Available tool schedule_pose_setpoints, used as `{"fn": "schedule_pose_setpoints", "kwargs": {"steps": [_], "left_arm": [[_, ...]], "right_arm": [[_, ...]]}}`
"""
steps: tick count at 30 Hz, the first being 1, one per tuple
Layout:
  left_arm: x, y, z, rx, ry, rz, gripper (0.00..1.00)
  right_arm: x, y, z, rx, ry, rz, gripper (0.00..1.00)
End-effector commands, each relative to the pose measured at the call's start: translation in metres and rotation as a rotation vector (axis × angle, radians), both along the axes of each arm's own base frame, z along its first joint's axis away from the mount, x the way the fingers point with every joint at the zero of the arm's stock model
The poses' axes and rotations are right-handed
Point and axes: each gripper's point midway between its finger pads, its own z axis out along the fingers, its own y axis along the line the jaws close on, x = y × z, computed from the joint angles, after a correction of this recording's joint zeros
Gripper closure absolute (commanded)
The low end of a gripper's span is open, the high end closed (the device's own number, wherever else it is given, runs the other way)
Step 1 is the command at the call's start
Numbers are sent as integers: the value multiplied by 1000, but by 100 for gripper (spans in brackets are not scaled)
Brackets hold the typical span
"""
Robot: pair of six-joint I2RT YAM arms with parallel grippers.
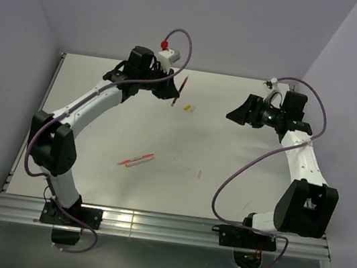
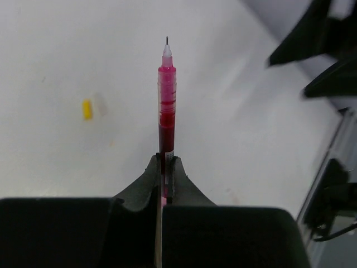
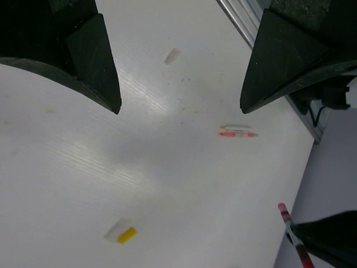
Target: Insert the pens into the pen caps
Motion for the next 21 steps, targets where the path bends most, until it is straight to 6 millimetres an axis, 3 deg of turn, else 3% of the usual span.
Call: {"fn": "schedule_pose_setpoints", "kwargs": {"steps": [1,7,11,15,21], "left_arm": [[-12,-41,63,-315,-6,-55,100],[-13,-54,99,-572,105,-25,100],[-13,-56,114,-679,126,-10,100],[-21,-54,116,-742,148,-2,100],[-37,-57,119,-764,149,-31,100]], "right_arm": [[2,40,57,56,-171,142,5],[-30,108,84,145,-191,402,6],[-41,131,88,163,-178,466,6],[-38,140,80,149,-154,457,8],[-18,138,72,111,-140,379,14]]}}
